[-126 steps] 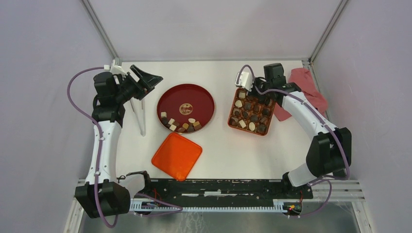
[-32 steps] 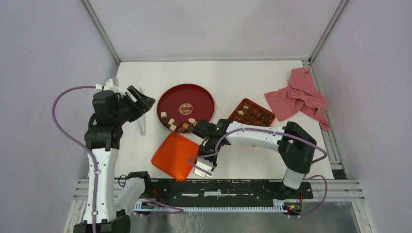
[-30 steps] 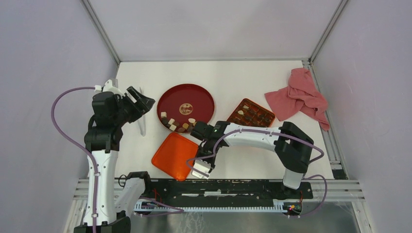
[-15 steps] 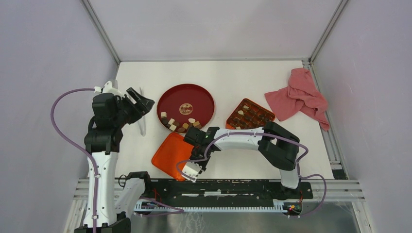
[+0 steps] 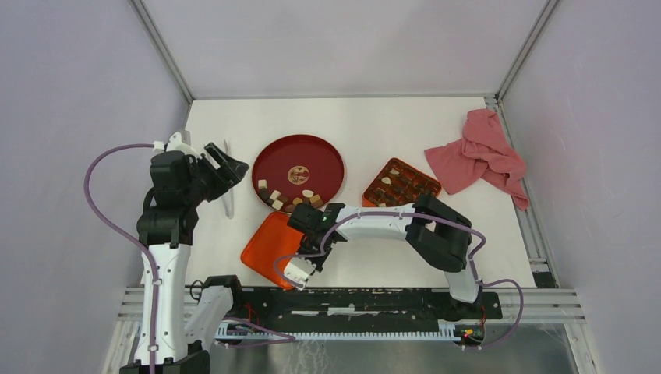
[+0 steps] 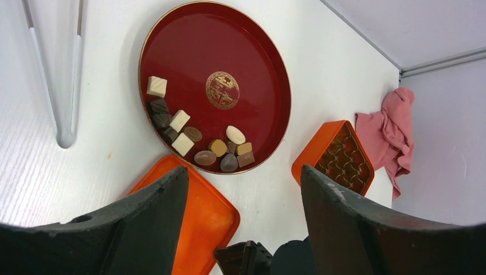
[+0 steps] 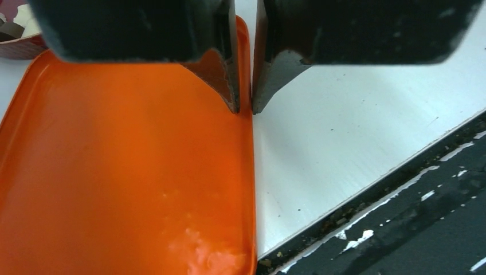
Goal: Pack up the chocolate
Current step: Pick up the box lid from the center of the board.
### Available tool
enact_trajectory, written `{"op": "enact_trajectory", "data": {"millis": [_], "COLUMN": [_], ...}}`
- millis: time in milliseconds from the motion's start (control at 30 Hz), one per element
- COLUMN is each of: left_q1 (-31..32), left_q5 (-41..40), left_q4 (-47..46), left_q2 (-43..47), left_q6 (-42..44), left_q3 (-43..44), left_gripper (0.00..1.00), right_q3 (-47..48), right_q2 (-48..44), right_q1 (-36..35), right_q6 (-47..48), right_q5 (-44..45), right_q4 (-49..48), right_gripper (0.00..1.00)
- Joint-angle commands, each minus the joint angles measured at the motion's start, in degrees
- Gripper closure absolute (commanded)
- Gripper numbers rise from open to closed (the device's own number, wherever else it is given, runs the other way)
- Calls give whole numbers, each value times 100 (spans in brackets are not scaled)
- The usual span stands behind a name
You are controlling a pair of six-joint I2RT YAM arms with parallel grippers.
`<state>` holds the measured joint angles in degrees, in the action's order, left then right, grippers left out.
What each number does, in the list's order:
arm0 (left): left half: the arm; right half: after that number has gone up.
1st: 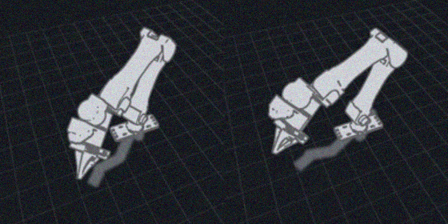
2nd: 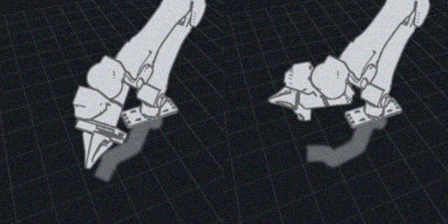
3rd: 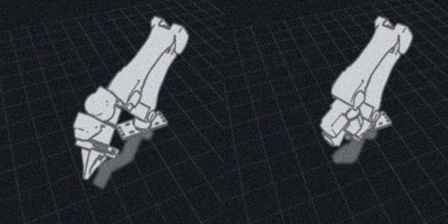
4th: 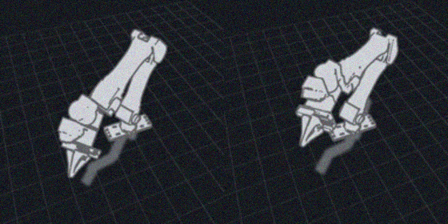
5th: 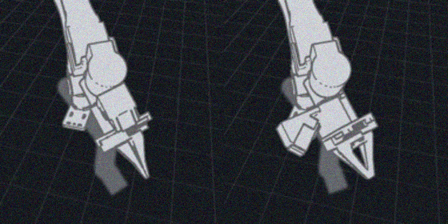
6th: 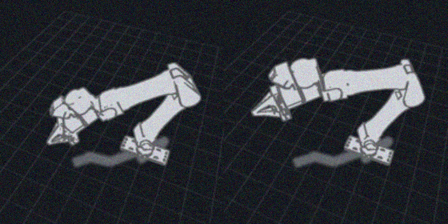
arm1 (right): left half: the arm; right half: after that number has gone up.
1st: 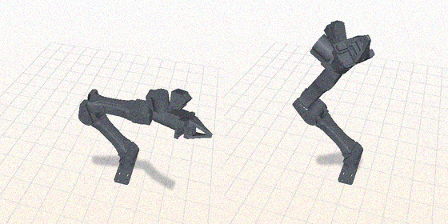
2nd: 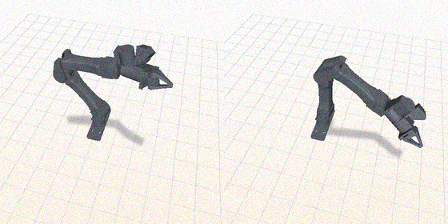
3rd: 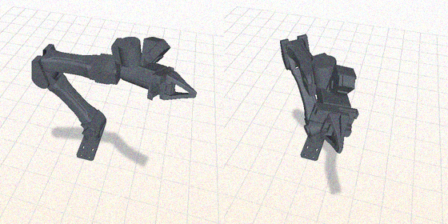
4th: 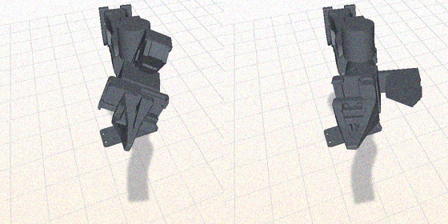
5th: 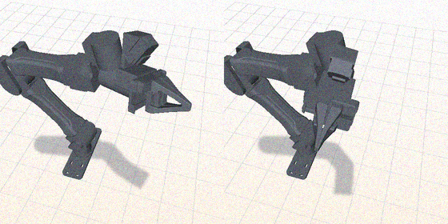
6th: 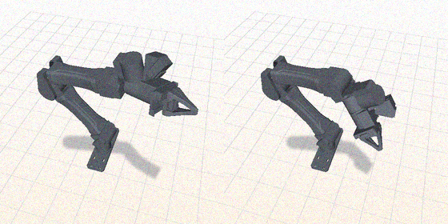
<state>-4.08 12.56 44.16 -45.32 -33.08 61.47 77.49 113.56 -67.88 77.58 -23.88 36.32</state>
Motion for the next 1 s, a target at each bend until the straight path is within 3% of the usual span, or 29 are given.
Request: {"op": "enact_trajectory", "data": {"millis": [0, 33, 233, 400, 467, 600, 733, 867, 967], "left_q1": [5, 6, 2, 10, 8, 11, 10, 66, 209], "left_q5": [62, 63, 58, 381, 707, 1822, 2894, 3501, 3942], "left_q4": [-163, -152, -89, -290, -504, -1376, -2444, -3610, -4331], "left_q2": [87, 101, 180, 276, 361, 559, 689, 818, 866], "left_q6": [149, 167, 357, 623, 740, 754, 545, 459, 619], "left_q3": [18, 26, 193, 374, 383, 51, -494, -1066, -1370], "left_gripper": [23, 23, 23, 23, 23, 23, 24, 23, 20], "right_q3": [291, 312, 65, 157, 387, 573, 605, 671, 438], "right_q2": [261, 255, -307, -1011, -1216, -1479, -1643, -1550, -1648], "right_q1": [-84, -81, -56, 354, 719, 1203, 1737, 2228, 2622], "right_q6": [-97, -95, -295, -989, -1152, -636, -685, -566, -850], "right_q5": [213, 205, -48, -1191, -1896, -2741, -3420, -4052, -4521], "right_q4": [275, 338, 509, 708, 1216, 2184, 2712, 3524, 3549], "right_gripper": [91, 100, 100, 100, 100, 100, 100, 100, 100]}}
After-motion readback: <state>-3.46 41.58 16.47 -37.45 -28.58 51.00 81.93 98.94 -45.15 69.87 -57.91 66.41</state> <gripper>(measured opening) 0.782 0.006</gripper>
